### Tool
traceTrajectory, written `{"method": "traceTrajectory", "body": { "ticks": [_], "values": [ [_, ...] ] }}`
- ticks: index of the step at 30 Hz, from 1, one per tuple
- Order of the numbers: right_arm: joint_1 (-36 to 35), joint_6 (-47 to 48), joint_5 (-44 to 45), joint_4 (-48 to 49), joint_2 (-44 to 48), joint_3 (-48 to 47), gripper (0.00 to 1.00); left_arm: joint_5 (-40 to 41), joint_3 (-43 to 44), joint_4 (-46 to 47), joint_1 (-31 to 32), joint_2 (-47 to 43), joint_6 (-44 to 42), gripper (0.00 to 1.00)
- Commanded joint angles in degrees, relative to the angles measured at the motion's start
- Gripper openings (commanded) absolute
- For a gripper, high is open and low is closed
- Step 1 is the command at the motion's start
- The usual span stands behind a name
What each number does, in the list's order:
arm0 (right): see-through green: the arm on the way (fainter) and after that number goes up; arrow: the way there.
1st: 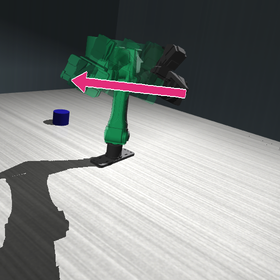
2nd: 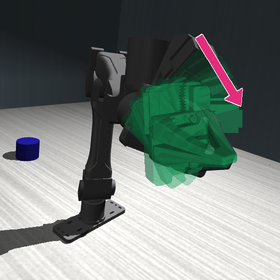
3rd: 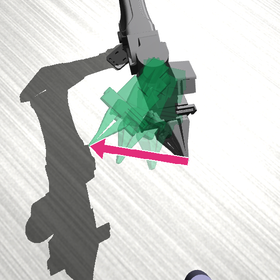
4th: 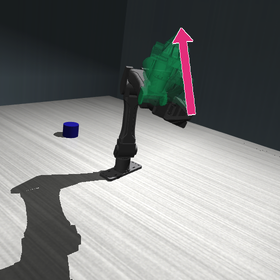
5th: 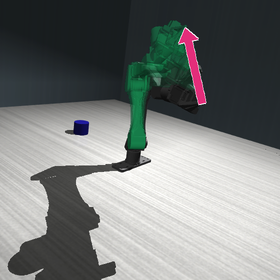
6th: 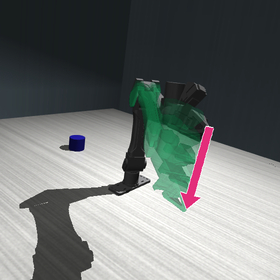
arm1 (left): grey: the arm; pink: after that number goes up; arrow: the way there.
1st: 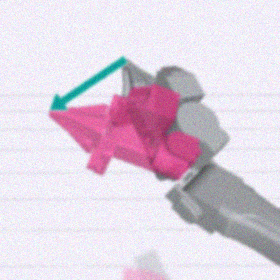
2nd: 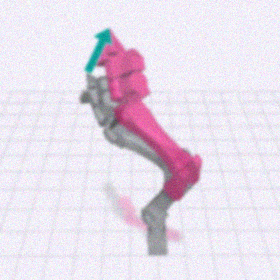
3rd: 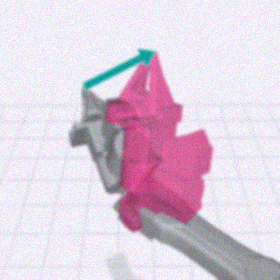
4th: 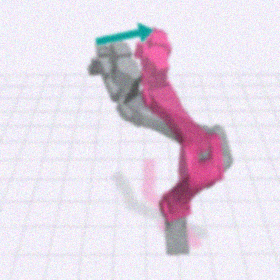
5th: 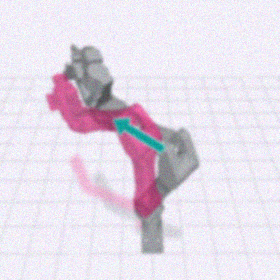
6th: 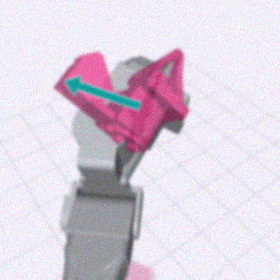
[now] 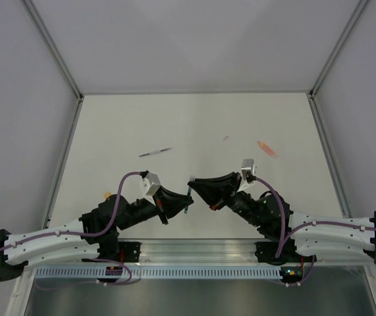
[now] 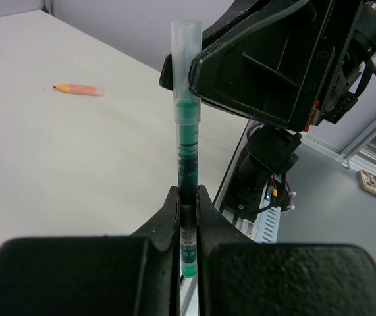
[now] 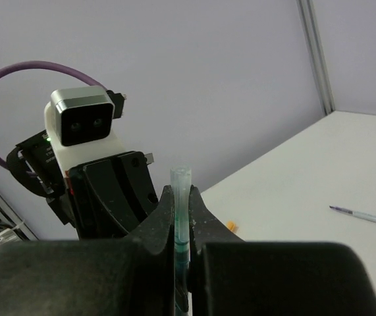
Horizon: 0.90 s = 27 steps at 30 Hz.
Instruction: Insert the pens into the pen caps
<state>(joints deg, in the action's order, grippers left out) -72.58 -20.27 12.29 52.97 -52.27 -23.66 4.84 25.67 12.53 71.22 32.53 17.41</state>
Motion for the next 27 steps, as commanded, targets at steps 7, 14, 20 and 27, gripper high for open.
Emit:
{"method": "traceTrajectory", "body": {
  "ticks": [7, 14, 20, 27],
  "values": [
    [-0.38, 4.53, 21.44, -30.72, 1.91, -14.81, 0.0, 1.05, 3.42, 6.81, -0.29, -2.13, -1.77, 0.74],
    [4.7, -4.47, 33.76, -50.02, 0.77, -15.28, 0.0, 4.97, 1.85, -1.81, -0.29, -3.35, 0.87, 0.95],
    [15.26, -11.28, 24.63, -59.21, -10.11, -15.27, 0.0, 27.0, -2.9, -5.75, -0.29, -10.82, 3.76, 1.0],
    [23.97, -11.72, 13.11, -58.24, -24.79, -20.01, 0.0, 40.42, -1.68, -15.96, -0.29, -15.82, 8.08, 1.0]
  ]
}}
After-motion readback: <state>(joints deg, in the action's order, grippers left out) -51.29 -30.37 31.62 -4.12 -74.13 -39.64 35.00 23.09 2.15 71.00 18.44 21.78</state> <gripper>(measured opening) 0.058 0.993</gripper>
